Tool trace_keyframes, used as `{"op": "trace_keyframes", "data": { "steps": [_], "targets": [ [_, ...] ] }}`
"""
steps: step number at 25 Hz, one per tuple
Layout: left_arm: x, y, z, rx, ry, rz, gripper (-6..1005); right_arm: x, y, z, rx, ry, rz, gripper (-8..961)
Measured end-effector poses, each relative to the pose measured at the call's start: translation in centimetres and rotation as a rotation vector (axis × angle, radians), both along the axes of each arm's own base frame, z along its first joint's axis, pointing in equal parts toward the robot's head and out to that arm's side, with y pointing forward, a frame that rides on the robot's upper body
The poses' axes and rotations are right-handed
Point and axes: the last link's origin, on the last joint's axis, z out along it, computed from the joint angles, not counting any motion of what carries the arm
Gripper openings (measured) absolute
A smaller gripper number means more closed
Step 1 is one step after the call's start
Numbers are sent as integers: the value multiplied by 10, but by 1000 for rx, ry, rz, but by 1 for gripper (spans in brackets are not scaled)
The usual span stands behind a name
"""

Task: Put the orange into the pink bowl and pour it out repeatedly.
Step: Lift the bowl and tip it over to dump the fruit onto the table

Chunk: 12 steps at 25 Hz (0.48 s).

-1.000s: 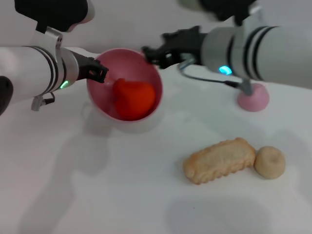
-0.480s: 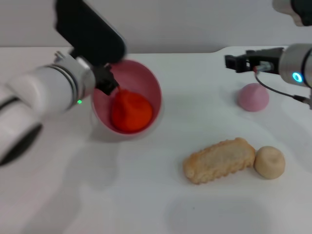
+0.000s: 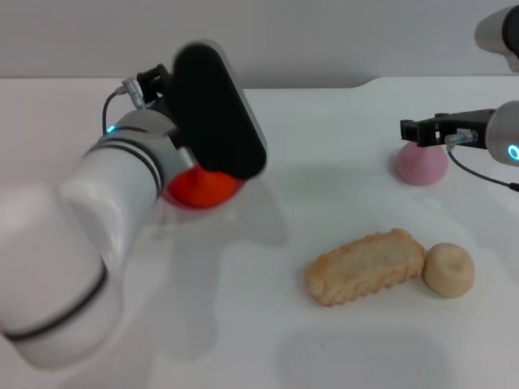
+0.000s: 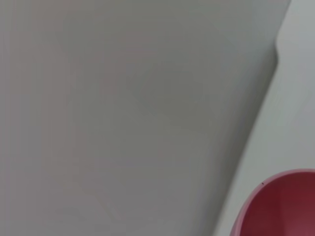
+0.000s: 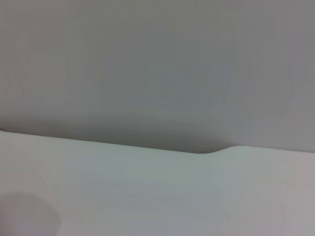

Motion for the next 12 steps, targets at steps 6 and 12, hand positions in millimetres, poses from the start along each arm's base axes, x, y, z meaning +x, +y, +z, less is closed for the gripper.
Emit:
{"op": "trace_keyframes", "data": {
  "steps": [6, 12],
  "targets": [
    [8, -13, -5, 102, 113, -144, 45, 3, 0, -1, -2, 2, -8, 529],
    [4, -25, -17, 106, 251, -243, 45, 3, 1, -2, -4, 0, -8, 529]
  ]
}}
